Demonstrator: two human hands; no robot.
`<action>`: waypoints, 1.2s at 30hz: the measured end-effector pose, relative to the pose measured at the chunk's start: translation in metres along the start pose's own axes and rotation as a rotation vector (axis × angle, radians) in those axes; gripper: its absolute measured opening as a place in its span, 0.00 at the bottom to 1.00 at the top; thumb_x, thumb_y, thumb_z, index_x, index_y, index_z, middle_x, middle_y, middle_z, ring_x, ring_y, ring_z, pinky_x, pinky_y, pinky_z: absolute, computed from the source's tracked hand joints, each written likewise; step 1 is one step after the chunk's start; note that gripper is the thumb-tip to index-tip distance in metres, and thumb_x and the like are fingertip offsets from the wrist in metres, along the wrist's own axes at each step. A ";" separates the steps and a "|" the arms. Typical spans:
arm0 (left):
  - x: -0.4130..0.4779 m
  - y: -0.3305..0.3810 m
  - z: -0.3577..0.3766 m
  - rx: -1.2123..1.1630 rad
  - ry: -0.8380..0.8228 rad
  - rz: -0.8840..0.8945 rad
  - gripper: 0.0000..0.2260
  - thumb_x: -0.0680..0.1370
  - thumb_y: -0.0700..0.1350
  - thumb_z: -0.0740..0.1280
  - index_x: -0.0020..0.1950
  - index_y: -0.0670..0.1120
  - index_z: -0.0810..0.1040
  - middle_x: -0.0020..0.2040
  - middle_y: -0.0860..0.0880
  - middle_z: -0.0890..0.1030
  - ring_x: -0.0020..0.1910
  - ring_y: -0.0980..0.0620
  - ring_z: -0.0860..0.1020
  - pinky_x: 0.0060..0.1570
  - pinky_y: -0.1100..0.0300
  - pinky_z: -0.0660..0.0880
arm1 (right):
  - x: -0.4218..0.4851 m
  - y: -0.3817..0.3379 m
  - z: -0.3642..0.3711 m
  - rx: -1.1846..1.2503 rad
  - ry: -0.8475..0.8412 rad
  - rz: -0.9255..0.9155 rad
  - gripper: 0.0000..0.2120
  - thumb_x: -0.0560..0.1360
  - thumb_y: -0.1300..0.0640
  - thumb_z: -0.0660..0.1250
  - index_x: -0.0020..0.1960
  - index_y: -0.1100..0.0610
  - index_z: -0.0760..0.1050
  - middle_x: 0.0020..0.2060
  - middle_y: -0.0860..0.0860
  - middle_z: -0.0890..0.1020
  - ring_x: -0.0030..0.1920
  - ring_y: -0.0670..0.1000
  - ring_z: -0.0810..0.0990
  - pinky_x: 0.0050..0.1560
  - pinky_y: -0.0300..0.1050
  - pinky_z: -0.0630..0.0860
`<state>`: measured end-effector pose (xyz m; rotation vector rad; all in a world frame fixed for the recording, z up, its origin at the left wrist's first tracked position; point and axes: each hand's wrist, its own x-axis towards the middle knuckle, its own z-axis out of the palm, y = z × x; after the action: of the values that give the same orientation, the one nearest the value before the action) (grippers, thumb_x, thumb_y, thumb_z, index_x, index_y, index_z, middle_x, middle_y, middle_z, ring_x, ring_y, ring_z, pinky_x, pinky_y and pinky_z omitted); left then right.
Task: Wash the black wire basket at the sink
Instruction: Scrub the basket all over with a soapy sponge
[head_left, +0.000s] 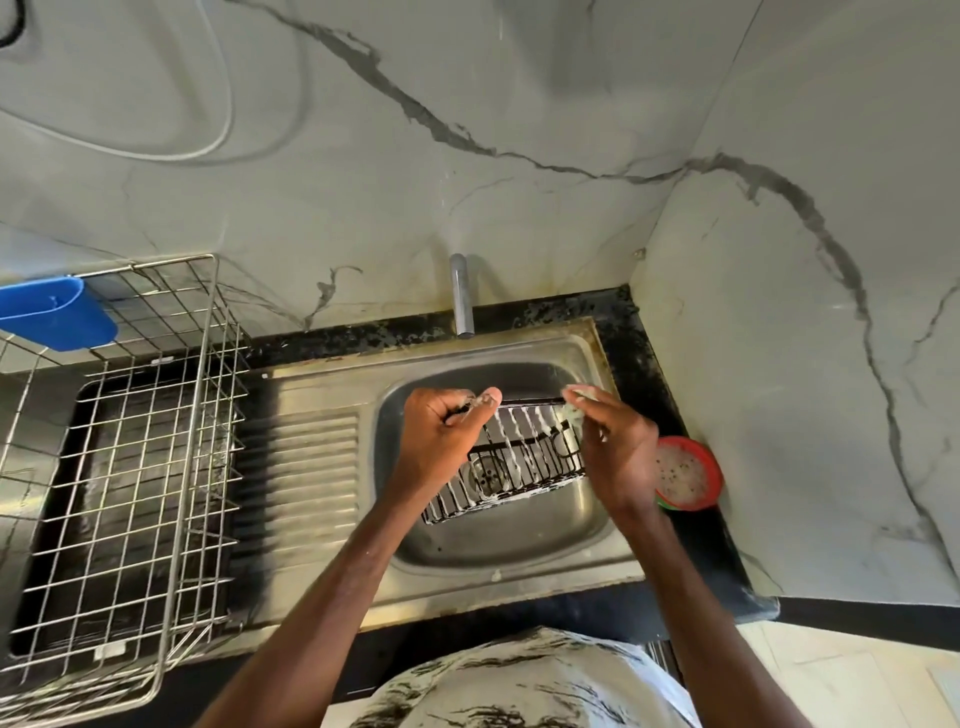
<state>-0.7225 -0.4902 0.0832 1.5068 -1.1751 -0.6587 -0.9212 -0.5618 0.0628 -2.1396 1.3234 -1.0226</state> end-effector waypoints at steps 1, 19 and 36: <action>0.001 0.001 0.000 0.015 0.000 0.012 0.26 0.80 0.38 0.73 0.25 0.45 0.65 0.21 0.57 0.63 0.21 0.53 0.60 0.26 0.56 0.62 | -0.002 -0.016 0.002 0.007 -0.014 -0.065 0.19 0.74 0.77 0.67 0.58 0.61 0.84 0.58 0.55 0.85 0.57 0.51 0.85 0.59 0.30 0.77; 0.002 0.002 -0.009 -0.075 0.084 0.007 0.27 0.79 0.42 0.73 0.26 0.33 0.65 0.22 0.48 0.60 0.24 0.48 0.56 0.30 0.60 0.59 | 0.009 0.032 -0.019 -0.007 0.065 0.223 0.20 0.76 0.76 0.63 0.60 0.60 0.84 0.58 0.55 0.85 0.59 0.51 0.84 0.60 0.24 0.71; 0.006 0.008 -0.003 -0.068 0.211 -0.028 0.24 0.80 0.36 0.72 0.25 0.38 0.68 0.22 0.57 0.63 0.23 0.55 0.60 0.27 0.55 0.63 | -0.021 -0.073 -0.005 0.131 -0.119 -0.214 0.15 0.80 0.63 0.62 0.63 0.59 0.82 0.64 0.55 0.81 0.65 0.50 0.80 0.65 0.30 0.71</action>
<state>-0.7205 -0.4946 0.0926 1.4980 -0.9632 -0.5385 -0.8887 -0.5102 0.1073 -2.2380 0.9622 -1.0142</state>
